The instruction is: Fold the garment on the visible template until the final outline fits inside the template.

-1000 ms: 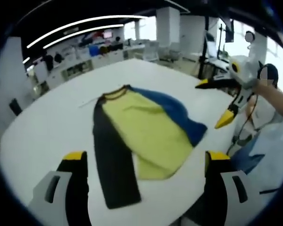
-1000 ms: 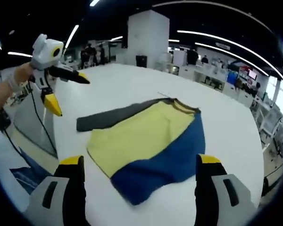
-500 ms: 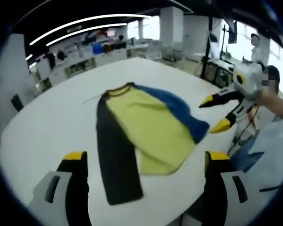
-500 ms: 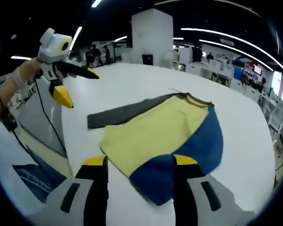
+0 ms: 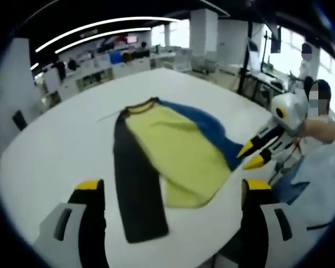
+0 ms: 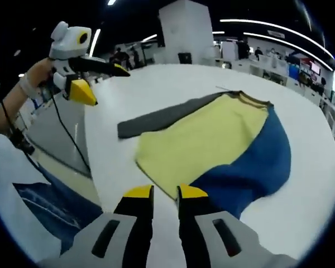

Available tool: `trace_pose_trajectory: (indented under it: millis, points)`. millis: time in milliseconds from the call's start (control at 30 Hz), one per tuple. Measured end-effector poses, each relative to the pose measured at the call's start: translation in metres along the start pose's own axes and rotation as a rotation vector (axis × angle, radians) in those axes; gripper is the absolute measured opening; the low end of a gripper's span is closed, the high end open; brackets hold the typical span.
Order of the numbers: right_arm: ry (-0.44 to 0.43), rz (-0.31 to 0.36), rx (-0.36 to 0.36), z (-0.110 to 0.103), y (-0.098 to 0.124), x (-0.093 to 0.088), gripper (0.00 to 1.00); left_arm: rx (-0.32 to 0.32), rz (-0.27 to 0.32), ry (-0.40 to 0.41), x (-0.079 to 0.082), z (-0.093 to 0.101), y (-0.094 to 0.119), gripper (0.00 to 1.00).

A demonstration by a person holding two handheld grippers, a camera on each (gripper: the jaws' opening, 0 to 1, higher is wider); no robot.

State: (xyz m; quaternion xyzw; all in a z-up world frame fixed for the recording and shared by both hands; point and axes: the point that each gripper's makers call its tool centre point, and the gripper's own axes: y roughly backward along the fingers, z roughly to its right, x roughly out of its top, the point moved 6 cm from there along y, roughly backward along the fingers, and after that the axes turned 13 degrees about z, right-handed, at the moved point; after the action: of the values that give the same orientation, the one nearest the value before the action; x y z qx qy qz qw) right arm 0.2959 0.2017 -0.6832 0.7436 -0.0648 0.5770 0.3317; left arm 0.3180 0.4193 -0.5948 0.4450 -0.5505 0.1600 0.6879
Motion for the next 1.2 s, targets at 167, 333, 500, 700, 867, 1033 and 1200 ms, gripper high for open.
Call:
trace_pose_trajectory:
  millis: [167, 333, 500, 700, 867, 1033, 1200]
  points:
    - [-0.008, -0.029, 0.02, 0.002, -0.004, -0.011, 0.14, 0.004, -0.011, 0.004, -0.003, -0.001, 0.001, 0.96]
    - [-0.01, -0.044, 0.005, 0.008, -0.007, -0.017, 0.18, 0.01, -0.012, 0.015, -0.004, -0.001, 0.003, 0.96]
    - [0.004, -0.071, 0.015, 0.007, -0.013, -0.024, 0.17, 0.012, -0.014, 0.01, -0.004, -0.002, 0.005, 0.95]
    - [0.02, -0.075, -0.014, 0.011, -0.017, -0.024, 0.17, 0.021, -0.019, 0.008, -0.004, -0.004, 0.007, 0.95]
    - [0.019, -0.12, -0.004, 0.013, -0.018, -0.03, 0.18, 0.019, -0.015, 0.015, -0.003, -0.004, 0.008, 0.95]
    - [0.023, -0.119, -0.009, 0.015, -0.018, -0.03, 0.16, 0.018, 0.012, 0.025, 0.002, -0.004, 0.008, 0.95]
    - [0.037, -0.116, 0.0, 0.017, -0.018, -0.032, 0.15, 0.014, 0.015, 0.021, 0.003, -0.005, 0.007, 0.93]
